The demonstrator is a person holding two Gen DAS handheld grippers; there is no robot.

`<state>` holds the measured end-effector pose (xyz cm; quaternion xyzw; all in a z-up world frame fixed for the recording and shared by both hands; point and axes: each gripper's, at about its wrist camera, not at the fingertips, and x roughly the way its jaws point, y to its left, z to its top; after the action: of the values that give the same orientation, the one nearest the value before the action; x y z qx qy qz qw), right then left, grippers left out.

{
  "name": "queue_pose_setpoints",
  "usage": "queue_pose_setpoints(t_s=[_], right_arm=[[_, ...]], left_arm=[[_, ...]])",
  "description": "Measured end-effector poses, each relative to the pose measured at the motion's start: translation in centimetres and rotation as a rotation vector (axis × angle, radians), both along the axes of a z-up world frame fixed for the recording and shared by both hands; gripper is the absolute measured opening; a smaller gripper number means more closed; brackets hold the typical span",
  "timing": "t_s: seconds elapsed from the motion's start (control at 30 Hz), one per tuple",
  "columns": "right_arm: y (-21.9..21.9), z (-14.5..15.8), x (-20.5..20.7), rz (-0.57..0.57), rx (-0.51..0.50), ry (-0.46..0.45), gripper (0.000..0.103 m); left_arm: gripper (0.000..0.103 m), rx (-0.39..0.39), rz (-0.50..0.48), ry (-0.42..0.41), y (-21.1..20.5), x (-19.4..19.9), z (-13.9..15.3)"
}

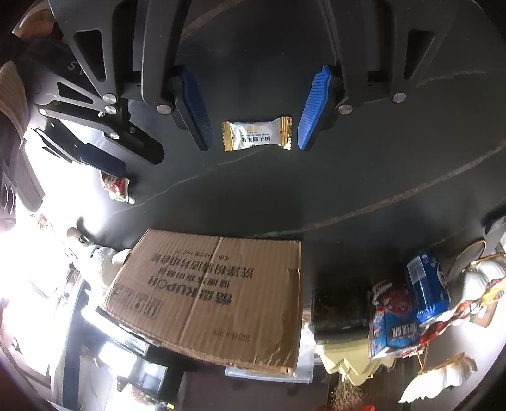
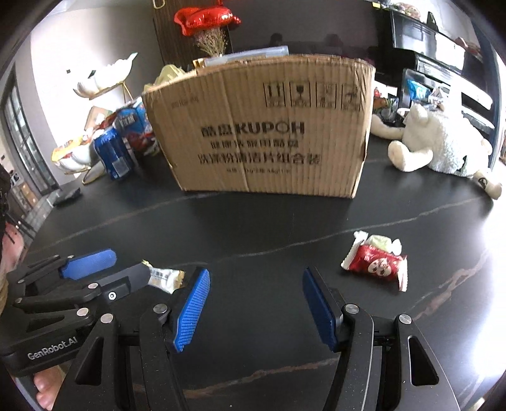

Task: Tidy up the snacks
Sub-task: 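Move both tools back toward the remaining snacks on the table, then grasp the small gold-white wrapped candy with the left tool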

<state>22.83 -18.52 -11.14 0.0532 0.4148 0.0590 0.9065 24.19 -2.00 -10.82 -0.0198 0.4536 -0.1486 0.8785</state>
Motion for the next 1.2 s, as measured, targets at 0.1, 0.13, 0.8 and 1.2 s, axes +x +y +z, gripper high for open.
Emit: queue_pose_setpoints(t_s=[0.1, 0.13, 0.8, 1.2], right_arm=[[-0.2, -0.3, 0.1, -0.008, 0.001, 0.007, 0.062], [-0.2, -0.3, 0.1, -0.011, -0.003, 0.006, 0.062], [0.0, -1.2, 0.3, -0.008, -0.007, 0.03, 0.062], [0.1, -1.3, 0.4, -0.003, -0.008, 0.036, 0.062]], left_arm=[[0.056, 0.012, 0.009, 0.006, -0.1, 0.2, -0.7], [0.056, 0.011, 0.012, 0.008, 0.0, 0.2, -0.9], [0.052, 0.019, 0.039, 0.019, -0.5, 1.0, -3.1], [0.026, -0.032, 0.049, 0.005, -0.2, 0.5, -3.2]])
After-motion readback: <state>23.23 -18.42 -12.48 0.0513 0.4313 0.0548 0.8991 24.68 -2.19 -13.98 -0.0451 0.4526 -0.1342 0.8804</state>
